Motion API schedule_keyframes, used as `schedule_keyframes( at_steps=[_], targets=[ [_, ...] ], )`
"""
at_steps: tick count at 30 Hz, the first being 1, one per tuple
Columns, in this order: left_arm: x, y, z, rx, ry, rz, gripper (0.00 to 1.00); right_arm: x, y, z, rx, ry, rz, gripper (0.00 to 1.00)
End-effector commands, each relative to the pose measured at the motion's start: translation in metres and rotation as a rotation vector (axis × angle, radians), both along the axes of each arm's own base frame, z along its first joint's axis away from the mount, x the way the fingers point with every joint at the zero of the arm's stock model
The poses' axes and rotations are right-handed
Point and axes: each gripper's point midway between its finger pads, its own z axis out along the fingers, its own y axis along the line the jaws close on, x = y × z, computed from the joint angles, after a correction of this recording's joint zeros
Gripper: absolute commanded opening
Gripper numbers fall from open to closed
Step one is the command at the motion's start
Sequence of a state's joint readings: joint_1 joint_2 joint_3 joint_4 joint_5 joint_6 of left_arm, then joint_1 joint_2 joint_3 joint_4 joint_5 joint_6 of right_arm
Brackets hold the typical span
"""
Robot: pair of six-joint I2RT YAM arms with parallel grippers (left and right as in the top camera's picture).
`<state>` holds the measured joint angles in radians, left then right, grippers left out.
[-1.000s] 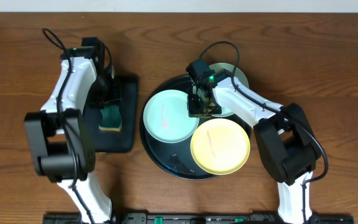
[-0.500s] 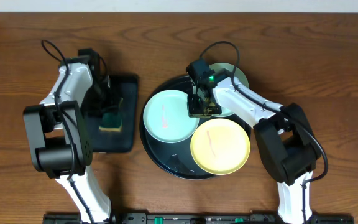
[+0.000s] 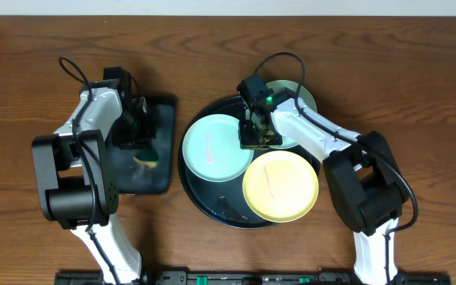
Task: Clean dirty plates on tray and stack at the side
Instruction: 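Grasp the green sponge from the black tray with the left gripper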
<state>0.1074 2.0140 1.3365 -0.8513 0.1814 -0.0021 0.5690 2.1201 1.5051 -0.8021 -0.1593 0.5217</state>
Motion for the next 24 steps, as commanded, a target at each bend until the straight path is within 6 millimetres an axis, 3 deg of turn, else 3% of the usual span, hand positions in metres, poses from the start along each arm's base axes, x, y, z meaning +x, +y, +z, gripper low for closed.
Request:
schedule_keyframes(
  at_steps=[1, 7, 10, 11, 15, 18, 24],
  targets=[
    [-0.005, 0.009, -0.002, 0.039, 0.02, 0.015, 0.07, 0.002, 0.004, -0.005, -0.022, -0.018, 0.014, 0.01],
    [0.01, 0.01, 0.041, 0.049, -0.083, 0.018, 0.07, 0.003, 0.004, -0.005, -0.019, -0.021, 0.014, 0.01],
    [0.015, 0.011, 0.07, 0.057, -0.166, 0.023, 0.07, 0.003, 0.004, -0.005, -0.019, -0.021, 0.013, 0.01],
    [0.015, 0.011, 0.091, 0.063, -0.219, 0.027, 0.07, 0.003, 0.004, -0.005, -0.019, -0.022, 0.013, 0.01],
    [0.013, 0.011, 0.118, 0.07, -0.288, 0.029, 0.07, 0.003, 0.004, -0.005, -0.018, -0.022, 0.014, 0.01],
    [0.013, 0.011, 0.127, 0.072, -0.312, 0.035, 0.07, 0.003, 0.004, -0.005, -0.019, -0.022, 0.014, 0.01],
    [0.012, 0.011, 0.124, 0.066, -0.3, 0.075, 0.07, 0.003, 0.004, -0.005, -0.02, -0.02, 0.014, 0.01]
  ],
)
